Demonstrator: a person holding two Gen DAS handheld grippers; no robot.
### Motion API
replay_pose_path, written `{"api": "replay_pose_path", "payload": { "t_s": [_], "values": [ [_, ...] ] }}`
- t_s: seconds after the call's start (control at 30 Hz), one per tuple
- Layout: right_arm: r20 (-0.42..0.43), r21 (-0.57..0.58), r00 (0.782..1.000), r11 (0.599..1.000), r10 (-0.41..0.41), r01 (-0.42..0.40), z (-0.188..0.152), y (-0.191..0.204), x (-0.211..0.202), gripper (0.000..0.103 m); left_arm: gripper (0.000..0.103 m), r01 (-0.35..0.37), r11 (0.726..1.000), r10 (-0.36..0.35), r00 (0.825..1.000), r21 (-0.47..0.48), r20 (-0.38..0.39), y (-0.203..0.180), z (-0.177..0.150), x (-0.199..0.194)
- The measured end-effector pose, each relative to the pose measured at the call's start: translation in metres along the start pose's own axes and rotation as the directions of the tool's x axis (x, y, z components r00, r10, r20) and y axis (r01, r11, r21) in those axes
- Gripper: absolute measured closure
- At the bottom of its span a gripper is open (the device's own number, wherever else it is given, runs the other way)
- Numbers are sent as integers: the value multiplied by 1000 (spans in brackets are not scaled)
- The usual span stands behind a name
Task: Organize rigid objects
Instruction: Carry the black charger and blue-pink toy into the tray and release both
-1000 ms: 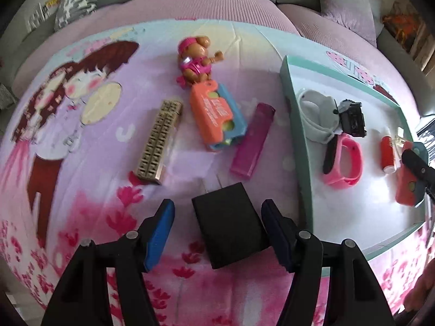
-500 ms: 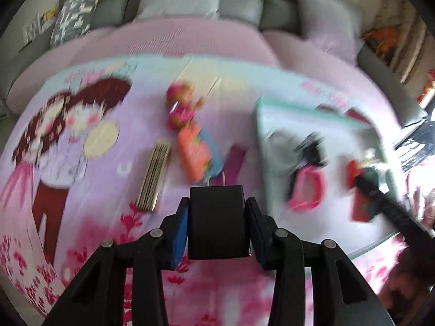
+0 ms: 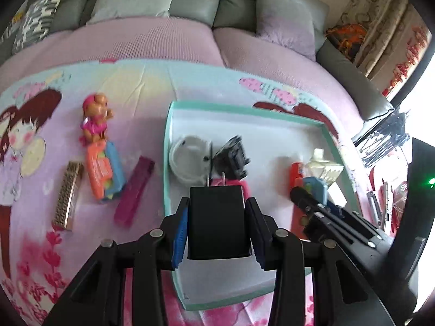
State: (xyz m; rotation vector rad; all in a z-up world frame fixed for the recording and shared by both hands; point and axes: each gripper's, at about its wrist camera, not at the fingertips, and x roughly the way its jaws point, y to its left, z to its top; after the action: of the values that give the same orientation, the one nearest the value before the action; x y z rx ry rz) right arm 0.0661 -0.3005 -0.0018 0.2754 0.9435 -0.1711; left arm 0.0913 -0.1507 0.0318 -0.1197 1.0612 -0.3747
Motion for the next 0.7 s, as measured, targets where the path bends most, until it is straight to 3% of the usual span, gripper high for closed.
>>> {"api": "replay_pose_path", "payload": {
  "t_s": [0.17,0.57,0.7],
  "values": [
    [-13,-4,1000,1000,18,-18,-1,2,6,80,61,-33,999,33,999,7,-41,8,-9,18],
    [-45,4,999,1000,21,-21,0,2,17,80,61,-53,997,55,998,49,-35,5,-10,23],
    [-64,2,998,1000,5,-5,0,2,23,80,54,-39,998,41,998,55,-42,3,-10,25]
  ]
}}
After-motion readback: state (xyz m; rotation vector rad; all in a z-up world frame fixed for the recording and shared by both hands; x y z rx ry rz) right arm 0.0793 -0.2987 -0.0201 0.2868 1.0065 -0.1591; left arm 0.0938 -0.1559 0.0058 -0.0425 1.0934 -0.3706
